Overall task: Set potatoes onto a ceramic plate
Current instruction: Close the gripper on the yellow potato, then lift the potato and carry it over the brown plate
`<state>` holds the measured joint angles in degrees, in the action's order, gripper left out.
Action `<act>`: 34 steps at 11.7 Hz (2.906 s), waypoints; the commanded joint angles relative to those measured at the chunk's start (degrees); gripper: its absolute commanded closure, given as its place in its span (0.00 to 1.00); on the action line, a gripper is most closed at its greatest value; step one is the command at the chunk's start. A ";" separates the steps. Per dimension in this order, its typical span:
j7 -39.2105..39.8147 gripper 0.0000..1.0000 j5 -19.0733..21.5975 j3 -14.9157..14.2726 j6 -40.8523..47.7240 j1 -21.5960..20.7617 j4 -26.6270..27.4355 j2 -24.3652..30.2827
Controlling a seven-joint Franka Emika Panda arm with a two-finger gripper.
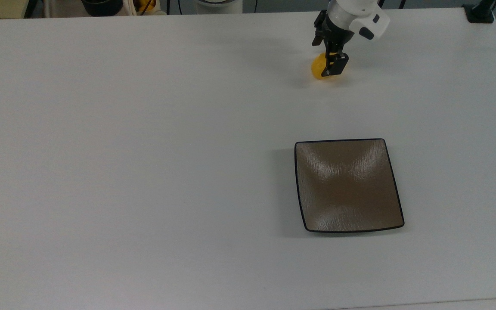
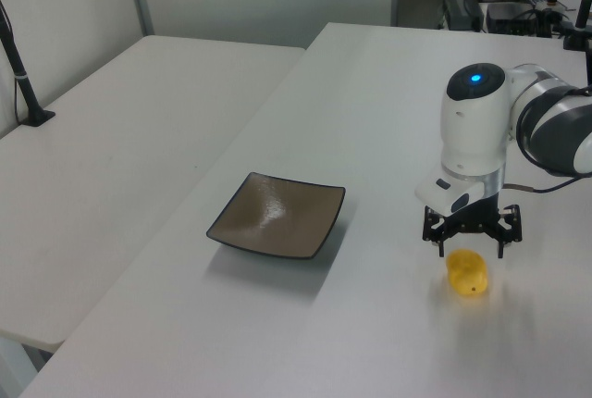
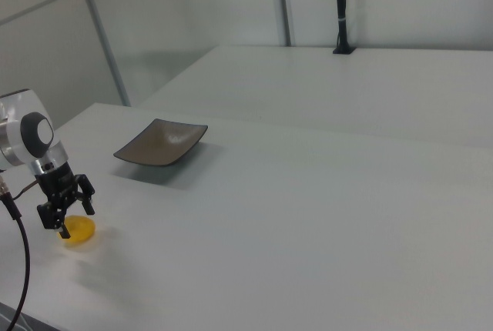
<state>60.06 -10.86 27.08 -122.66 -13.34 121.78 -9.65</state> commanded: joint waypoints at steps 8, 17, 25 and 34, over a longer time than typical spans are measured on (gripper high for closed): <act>-2.56 0.88 -1.62 -0.28 -1.53 -1.60 -0.31 -2.04; -14.84 0.97 7.43 -3.78 13.23 2.35 -10.32 7.88; -43.34 0.98 11.39 -12.49 22.29 1.48 -30.08 4.49; -64.35 0.99 7.97 -16.17 0.79 -3.70 -39.25 -11.07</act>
<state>-0.18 -1.05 14.20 -115.69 -13.59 84.39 -16.27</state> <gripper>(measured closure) 0.370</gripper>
